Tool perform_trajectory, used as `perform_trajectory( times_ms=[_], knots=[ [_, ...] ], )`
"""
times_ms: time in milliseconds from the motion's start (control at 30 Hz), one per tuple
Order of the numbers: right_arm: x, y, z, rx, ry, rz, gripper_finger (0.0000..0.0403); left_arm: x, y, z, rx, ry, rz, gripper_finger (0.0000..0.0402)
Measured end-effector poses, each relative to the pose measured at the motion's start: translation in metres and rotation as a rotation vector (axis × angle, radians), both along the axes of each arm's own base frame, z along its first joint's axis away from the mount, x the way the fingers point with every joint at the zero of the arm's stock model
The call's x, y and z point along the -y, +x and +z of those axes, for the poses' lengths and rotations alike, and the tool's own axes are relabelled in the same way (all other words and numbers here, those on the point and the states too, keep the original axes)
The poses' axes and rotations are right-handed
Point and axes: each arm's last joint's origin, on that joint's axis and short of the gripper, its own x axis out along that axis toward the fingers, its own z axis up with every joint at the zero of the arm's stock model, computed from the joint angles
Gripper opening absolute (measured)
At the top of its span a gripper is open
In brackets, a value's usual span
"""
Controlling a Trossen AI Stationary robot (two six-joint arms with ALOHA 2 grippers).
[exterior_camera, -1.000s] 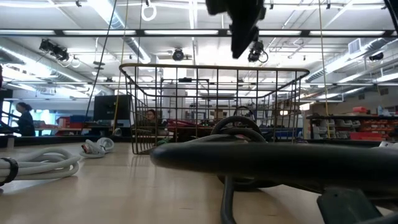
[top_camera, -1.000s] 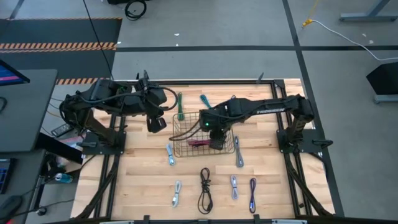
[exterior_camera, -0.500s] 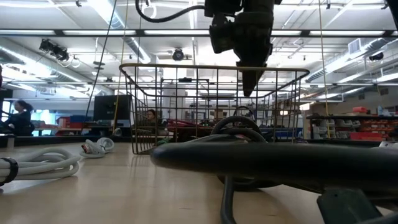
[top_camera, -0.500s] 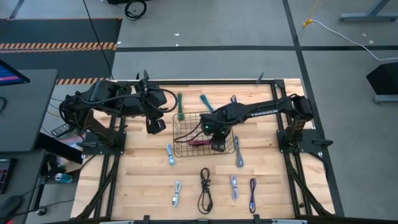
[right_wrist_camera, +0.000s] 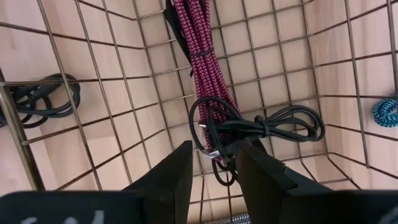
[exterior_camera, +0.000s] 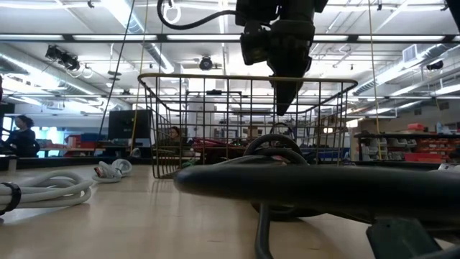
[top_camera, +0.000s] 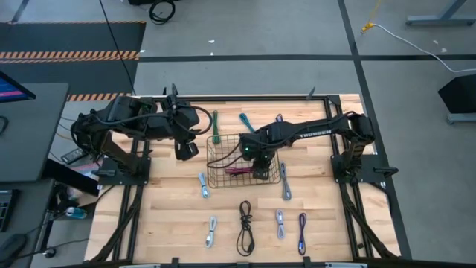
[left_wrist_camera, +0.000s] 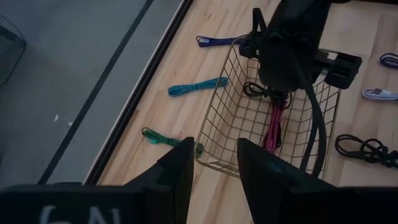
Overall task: Pick and place USB-C Cables
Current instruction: Put the top black USB cable into the gold wire basket
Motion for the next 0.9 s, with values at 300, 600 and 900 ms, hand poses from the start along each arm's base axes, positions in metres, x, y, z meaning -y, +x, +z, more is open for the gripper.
perform_trajectory(
  times_ms=[300, 600, 900],
  knots=[
    [0.004, 0.001, 0.000, 0.012, 0.022, 0.016, 0.0128, 0.000, 0.000, 0.000, 0.000, 0.000, 0.000, 0.0130],
    [0.004, 0.001, 0.000, 0.012, 0.023, 0.024, 0.0128, 0.000, 0.000, 0.000, 0.000, 0.000, 0.000, 0.0130],
    [0.004, -0.012, -0.029, -0.083, 0.023, 0.010, 0.0128, 0.000, 0.000, 0.000, 0.000, -0.001, 0.000, 0.0130]
  ],
)
